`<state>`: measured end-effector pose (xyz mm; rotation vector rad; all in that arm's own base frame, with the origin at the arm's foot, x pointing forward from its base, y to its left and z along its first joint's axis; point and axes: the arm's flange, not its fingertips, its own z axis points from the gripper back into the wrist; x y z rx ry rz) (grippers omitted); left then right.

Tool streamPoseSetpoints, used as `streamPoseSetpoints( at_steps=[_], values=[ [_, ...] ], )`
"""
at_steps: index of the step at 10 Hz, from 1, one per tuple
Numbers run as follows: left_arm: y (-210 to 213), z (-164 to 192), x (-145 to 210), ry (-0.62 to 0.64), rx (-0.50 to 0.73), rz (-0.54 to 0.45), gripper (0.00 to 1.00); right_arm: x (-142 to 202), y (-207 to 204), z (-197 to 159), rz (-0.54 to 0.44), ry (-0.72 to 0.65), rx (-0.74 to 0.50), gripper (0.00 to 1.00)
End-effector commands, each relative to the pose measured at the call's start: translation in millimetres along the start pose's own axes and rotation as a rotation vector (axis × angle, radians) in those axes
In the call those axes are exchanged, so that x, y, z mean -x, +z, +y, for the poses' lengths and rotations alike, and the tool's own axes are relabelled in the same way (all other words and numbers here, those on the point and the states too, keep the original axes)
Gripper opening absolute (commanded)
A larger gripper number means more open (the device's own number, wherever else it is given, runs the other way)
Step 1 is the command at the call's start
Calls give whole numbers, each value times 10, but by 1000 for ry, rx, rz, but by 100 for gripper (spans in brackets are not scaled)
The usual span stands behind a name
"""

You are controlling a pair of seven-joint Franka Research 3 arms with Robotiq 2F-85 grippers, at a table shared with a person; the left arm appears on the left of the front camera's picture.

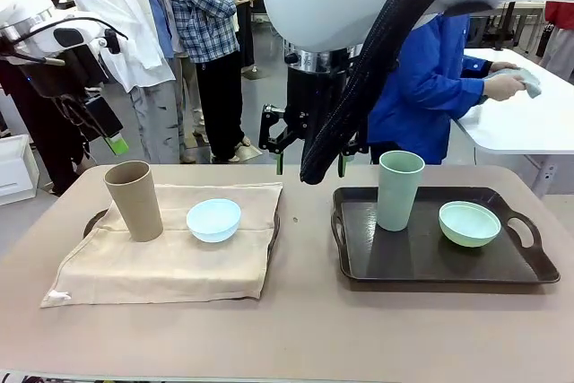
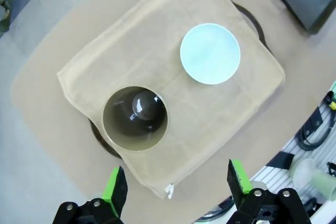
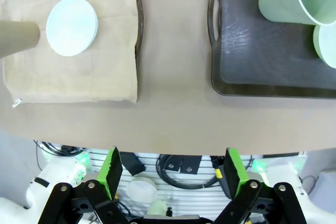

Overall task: Set up a tray with a mat and arrange the tableware.
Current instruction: Pick up the Picnic Bowl and Reusable plastic cup from the Handle tray in front of the human's position and hold them in the air.

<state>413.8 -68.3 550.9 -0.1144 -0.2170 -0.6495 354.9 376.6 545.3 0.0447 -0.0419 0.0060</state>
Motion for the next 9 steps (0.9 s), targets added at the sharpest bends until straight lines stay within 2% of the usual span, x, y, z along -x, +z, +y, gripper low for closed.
streamPoseSetpoints(
  at_steps=[1,6,7,9],
  values=[
    [7,0,20,-2,-3,-1,100,12,-65,-33,-10,5,-12,100],
    [7,0,20,-2,-3,-1,100,0,-1,0,0,0,0,100],
    [0,0,0,0,0,0,100,119,68,-334,36,195,-63,100],
    [78,14,228,98,7,0,100,277,293,-1047,21,152,-113,100]
  ],
)
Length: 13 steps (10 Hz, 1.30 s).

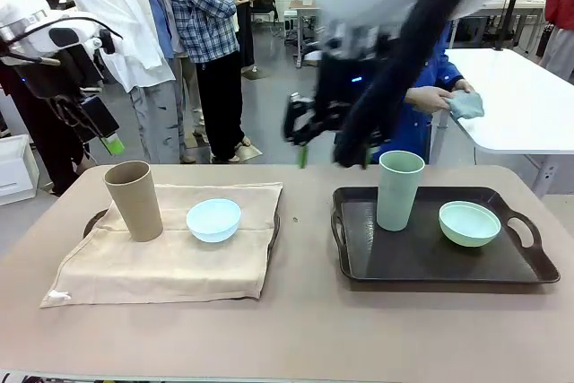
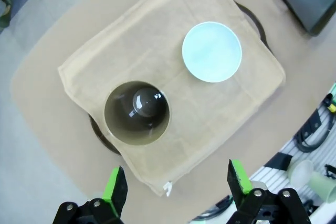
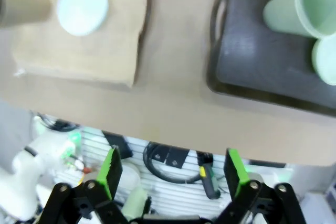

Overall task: Set up a tray with a mat and arrange the tableware.
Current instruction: Pick up the Picnic Bowl and Reusable plastic cup from the Handle tray in front of the human's position and hold them in the air.

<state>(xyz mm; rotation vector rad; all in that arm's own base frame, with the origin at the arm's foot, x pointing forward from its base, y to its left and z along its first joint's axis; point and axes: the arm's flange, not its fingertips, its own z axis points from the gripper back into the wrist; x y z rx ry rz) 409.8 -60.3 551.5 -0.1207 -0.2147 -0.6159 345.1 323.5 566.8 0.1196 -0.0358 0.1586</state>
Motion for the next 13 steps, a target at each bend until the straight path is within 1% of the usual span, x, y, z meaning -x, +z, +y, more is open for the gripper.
streamPoseSetpoints(
  at_steps=[1,2,4,6,7,8,9,10,11,13],
  values=[
    [115,38,208,92,47,-33,100,362,227,-819,-20,-36,-92,100],
    [168,72,285,134,95,-66,100,499,318,-1079,-30,-30,-156,100],
    [295,168,399,231,260,-139,100,785,434,-1712,-64,-108,-290,100],
    [429,289,519,343,451,-244,100,1120,497,-2296,-121,-139,-519,100],
    [468,377,568,400,486,-296,100,1229,481,-2496,-128,-148,-613,100],
    [432,484,635,468,520,-344,100,1344,428,-2763,-157,-194,-737,100],
    [355,557,695,499,566,-341,100,1434,352,-2956,-166,-247,-808,100],
    [256,633,736,513,601,-325,100,1520,290,-3144,-189,-296,-842,100],
    [158,672,793,522,629,-292,100,1620,258,-3309,-216,-358,-812,100],
    [5,742,867,543,641,-237,100,1771,356,-3597,-313,-461,-684,100]
  ],
)
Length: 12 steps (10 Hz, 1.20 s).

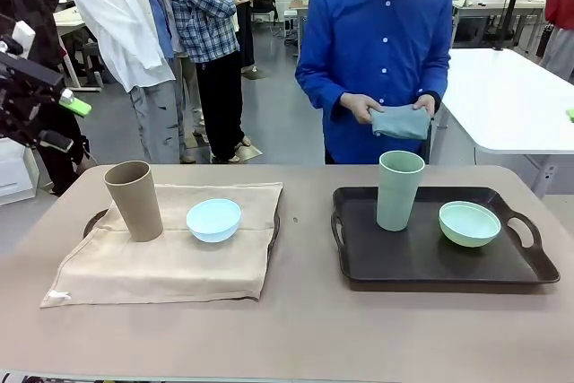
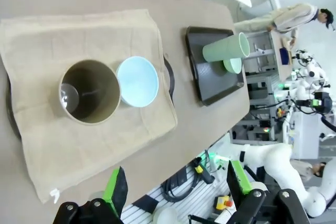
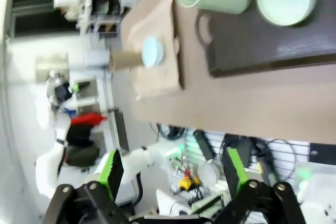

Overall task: Set up a tray with a mat and arrange the tableware.
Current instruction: Pick up the Picnic Bowl and Reusable plastic cup from the Handle tray in front of the human's position and hold them in the air.

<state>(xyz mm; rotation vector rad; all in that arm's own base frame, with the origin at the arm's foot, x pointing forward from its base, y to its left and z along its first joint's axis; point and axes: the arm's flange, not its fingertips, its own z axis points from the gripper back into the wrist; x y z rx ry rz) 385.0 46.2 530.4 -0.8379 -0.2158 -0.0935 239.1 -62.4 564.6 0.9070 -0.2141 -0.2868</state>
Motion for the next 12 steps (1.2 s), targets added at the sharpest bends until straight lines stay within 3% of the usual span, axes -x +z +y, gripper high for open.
streamPoseSetpoints(
  at_steps=[1,2,3,4,7,8,10,12],
  values=[
    [-78,108,18,-2,-4,55,100,92,107,-135,-126,2,91,100],
    [-131,119,30,-37,-12,85,100,55,158,-98,-170,15,105,100],
    [-188,95,59,-94,-19,105,100,6,152,-80,-64,-16,36,100],
    [-124,108,15,9,3,54,100,6,152,-80,-64,-16,36,100],
    [-167,109,15,-20,0,72,100,6,152,-80,-64,-16,36,100],
    [-165,74,4,46,-13,35,100,27,201,-83,-80,-20,51,100],
    [-110,178,7,185,4,-54,100,-219,587,-412,80,-1,35,100],
    [-81,184,37,202,-1,-68,100,-410,914,-709,109,-12,18,100]
  ],
)
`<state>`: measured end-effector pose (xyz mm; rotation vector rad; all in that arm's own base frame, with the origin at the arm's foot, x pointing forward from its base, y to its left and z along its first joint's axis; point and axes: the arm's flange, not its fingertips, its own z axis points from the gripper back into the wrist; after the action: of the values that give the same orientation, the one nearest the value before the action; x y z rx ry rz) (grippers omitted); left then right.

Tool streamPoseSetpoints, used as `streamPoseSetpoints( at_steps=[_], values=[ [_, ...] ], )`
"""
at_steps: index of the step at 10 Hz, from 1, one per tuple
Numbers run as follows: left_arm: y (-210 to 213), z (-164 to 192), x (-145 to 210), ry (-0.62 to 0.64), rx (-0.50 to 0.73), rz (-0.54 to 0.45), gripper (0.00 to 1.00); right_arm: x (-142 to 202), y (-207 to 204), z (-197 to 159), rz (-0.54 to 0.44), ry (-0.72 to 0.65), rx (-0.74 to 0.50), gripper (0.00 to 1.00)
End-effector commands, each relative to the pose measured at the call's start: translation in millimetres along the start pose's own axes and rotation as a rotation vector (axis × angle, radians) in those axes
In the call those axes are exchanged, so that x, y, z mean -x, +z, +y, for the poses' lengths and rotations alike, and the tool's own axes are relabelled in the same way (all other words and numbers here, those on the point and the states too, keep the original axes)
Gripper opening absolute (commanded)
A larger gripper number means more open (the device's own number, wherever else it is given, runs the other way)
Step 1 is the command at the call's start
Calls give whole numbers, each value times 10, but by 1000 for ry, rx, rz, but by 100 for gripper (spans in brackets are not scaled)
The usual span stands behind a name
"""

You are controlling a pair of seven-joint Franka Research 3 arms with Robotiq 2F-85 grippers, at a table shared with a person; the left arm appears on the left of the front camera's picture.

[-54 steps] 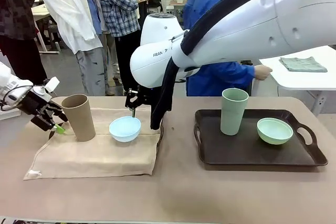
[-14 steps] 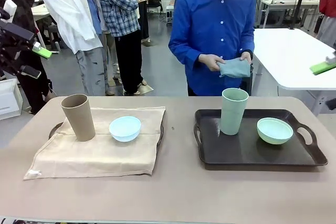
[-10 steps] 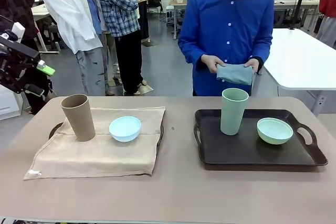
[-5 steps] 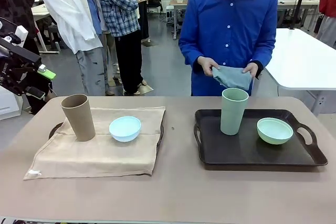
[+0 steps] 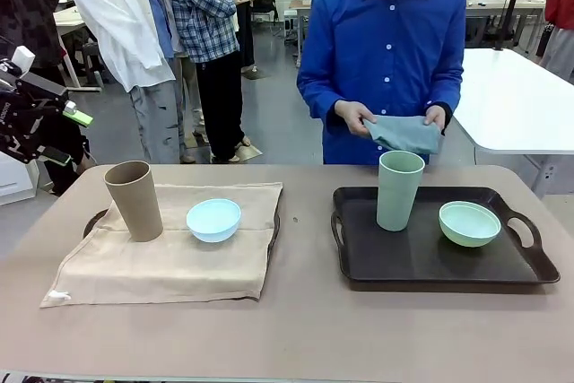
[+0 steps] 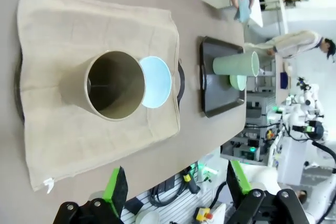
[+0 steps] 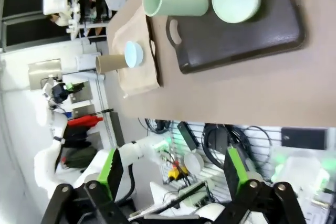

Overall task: Set up a tray with a mat and arrange the tableware.
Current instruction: Pick up the Picnic Bowl and Reusable plastic cup from the Handle tray in front of the human's position and hold them in the air.

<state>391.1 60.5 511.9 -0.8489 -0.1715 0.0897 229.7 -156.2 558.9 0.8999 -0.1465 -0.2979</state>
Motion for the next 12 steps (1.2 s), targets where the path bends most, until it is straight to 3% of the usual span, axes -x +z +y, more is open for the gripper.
streamPoseSetpoints(
  at_steps=[1,3,12],
  values=[
    [-72,-68,84,14,5,-31,100,-287,346,-237,52,29,-9,100],
    [-128,-107,95,2,6,-10,100,-436,436,-409,56,11,-21,100],
    [-98,-99,47,-16,-6,12,100,-449,400,-432,44,-3,-14,100]
  ],
)
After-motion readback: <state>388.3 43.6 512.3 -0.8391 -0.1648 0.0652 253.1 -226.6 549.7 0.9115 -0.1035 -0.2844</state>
